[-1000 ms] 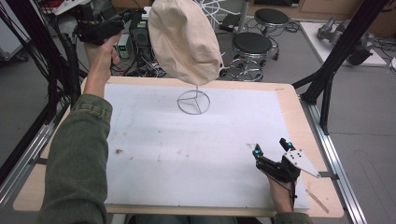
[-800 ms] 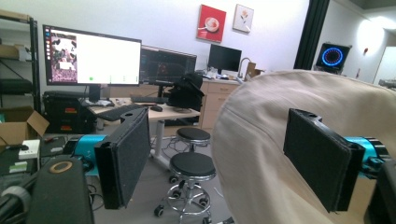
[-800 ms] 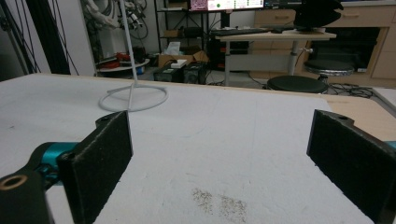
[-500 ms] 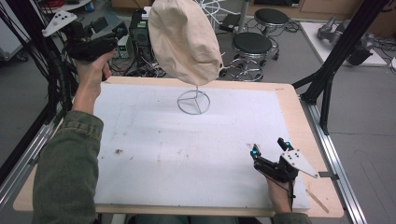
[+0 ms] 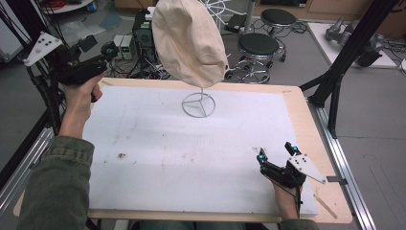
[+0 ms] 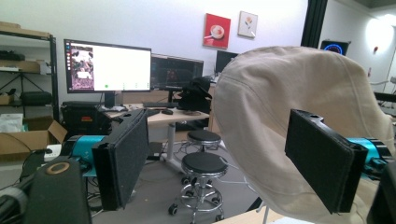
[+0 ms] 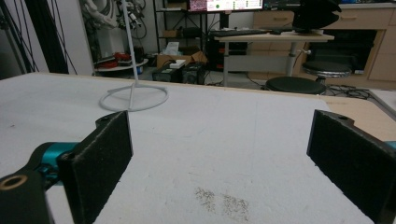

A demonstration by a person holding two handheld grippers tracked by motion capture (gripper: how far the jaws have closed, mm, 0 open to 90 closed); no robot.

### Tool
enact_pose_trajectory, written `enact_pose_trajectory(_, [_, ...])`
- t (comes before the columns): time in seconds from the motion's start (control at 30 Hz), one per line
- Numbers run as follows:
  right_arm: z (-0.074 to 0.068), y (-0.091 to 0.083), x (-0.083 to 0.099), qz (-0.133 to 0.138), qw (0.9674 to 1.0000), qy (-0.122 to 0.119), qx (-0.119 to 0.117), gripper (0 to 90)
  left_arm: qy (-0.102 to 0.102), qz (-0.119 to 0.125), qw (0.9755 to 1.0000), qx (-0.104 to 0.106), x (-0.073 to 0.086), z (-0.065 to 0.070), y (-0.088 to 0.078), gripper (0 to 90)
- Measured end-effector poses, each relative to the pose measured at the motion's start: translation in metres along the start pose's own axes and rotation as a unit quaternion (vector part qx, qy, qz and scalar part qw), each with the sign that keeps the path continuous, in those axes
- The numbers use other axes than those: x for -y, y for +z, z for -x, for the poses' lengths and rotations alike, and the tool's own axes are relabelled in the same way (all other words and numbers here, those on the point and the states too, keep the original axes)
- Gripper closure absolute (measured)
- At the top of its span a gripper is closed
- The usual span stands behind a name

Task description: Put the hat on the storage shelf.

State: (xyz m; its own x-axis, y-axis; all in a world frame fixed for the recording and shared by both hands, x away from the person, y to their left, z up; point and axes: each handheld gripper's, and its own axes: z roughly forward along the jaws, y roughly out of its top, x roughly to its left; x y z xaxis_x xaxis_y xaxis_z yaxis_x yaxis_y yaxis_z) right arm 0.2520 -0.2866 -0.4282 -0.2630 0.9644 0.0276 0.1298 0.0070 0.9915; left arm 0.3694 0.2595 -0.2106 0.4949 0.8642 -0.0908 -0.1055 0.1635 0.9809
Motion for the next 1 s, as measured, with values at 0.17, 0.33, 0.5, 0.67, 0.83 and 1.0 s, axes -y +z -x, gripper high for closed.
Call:
enact_pose_trajectory(0.17, [-0.001, 0.001, 0.000, -0.004, 1.0000, -0.005, -0.001, 5.8, 0.010, -0.001, 0.9999, 0.006, 0.007, 0.002, -0.010, 20.9])
enact_pose_trajectory(0.33, [-0.001, 0.000, 0.001, -0.002, 1.0000, -0.007, 0.002, 5.9, 0.017, -0.017, 0.9997, 0.008, 0.021, 0.002, -0.023, 19.2])
enact_pose_trajectory(0.5, [-0.001, -0.001, 0.001, -0.006, 1.0000, -0.005, 0.000, 5.9, 0.012, -0.020, 0.9997, -0.003, 0.039, 0.001, -0.042, 19.0])
enact_pose_trajectory(0.67, [0.000, -0.002, 0.001, -0.005, 1.0000, -0.006, 0.003, 5.9, -0.007, -0.008, 0.9999, -0.010, 0.057, -0.004, -0.060, 19.0])
enact_pose_trajectory(0.83, [-0.001, -0.001, 0.002, -0.009, 0.9999, -0.006, 0.003, 5.8, -0.005, -0.011, 0.9994, -0.031, 0.071, -0.007, -0.078, 19.0])
enact_pose_trajectory(1.0, [-0.001, -0.001, 0.002, -0.009, 0.9999, -0.006, 0.007, 5.8, -0.001, -0.006, 0.9986, -0.053, 0.084, -0.008, -0.099, 19.1])
